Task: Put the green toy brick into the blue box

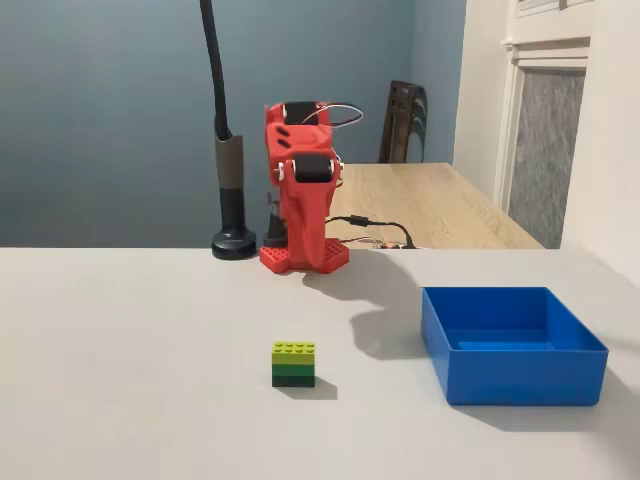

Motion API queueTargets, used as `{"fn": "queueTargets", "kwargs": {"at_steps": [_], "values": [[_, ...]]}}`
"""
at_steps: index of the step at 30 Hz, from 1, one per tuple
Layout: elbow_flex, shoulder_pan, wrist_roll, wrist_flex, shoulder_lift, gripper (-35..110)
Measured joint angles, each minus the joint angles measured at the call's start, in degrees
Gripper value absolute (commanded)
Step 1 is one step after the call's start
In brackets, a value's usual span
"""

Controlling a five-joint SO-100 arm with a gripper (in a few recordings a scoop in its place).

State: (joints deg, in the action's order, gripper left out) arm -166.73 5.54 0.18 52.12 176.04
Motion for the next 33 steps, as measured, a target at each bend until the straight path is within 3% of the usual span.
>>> {"fn": "queueTargets", "kwargs": {"at_steps": [13,22,33], "values": [[21.97,-0.62,5.19,3.69,-29.62,1],[40.87,-2.20,8.44,14.50,-48.16,12],[57.66,-5.19,9.49,17.67,-64.78,20]]}}
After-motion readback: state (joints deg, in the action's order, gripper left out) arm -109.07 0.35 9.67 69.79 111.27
